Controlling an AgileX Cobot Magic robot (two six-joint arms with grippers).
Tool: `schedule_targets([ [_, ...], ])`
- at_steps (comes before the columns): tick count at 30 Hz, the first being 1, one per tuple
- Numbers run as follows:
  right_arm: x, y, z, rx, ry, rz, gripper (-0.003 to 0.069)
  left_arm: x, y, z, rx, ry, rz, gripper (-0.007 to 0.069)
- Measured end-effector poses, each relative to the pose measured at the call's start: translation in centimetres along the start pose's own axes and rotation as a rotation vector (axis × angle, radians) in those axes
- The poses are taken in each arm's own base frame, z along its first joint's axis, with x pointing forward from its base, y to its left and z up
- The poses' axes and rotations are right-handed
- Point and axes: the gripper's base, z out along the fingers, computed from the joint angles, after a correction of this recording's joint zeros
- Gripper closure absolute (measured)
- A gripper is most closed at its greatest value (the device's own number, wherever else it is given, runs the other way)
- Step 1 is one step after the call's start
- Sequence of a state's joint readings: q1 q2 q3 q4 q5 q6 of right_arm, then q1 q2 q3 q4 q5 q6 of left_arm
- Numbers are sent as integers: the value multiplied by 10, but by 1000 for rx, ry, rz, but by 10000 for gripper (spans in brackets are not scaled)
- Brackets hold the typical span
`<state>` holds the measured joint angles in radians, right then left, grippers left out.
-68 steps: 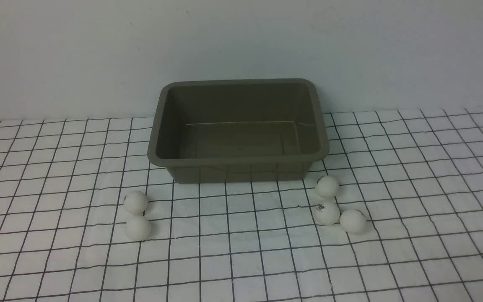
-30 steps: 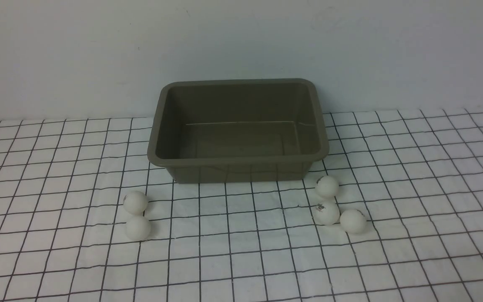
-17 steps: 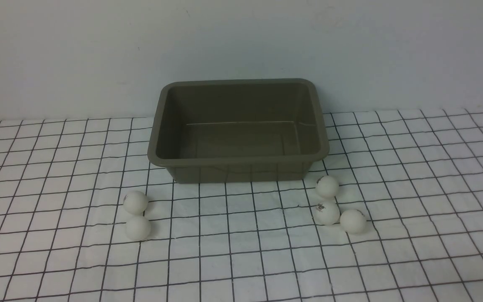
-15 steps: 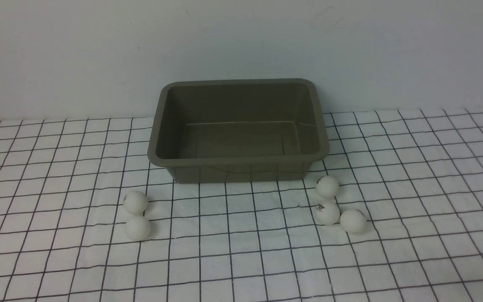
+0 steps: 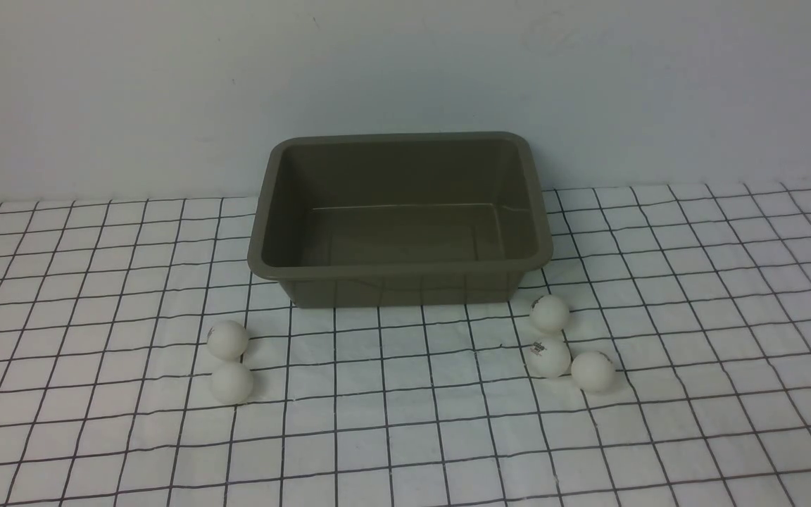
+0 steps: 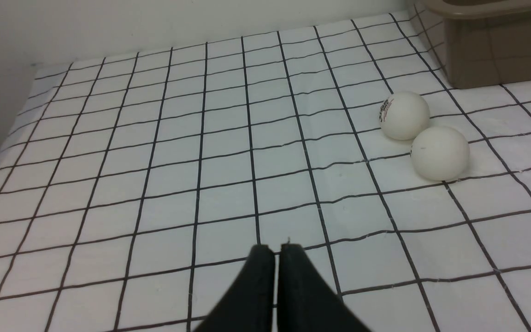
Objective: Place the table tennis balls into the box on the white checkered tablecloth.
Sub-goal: 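Reach for and grasp a ping pong ball on the table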
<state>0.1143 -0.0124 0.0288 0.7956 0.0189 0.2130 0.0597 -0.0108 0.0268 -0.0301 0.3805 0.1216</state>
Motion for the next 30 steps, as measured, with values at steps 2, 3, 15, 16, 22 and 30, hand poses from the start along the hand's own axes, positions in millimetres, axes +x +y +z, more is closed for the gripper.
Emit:
schedule_targets([
  [2, -5, 0, 0, -7, -59, 53, 454, 0, 0, 0, 0, 0, 0, 629],
  [3, -8, 1, 0, -10, -89, 76, 454, 0, 0, 0, 0, 0, 0, 629],
  [15, -22, 3, -3, -34, -236, 67, 454, 0, 0, 0, 0, 0, 0, 629],
  [16, -21, 6, -2, -47, -218, 15, 454, 0, 0, 0, 0, 0, 0, 629],
  [22, -32, 54, -8, -149, -93, -369, 454, 0, 0, 0, 0, 0, 0, 629],
  [30, -57, 106, 4, 15, 266, -850, 480, 0, 0, 0, 0, 0, 0, 629],
])
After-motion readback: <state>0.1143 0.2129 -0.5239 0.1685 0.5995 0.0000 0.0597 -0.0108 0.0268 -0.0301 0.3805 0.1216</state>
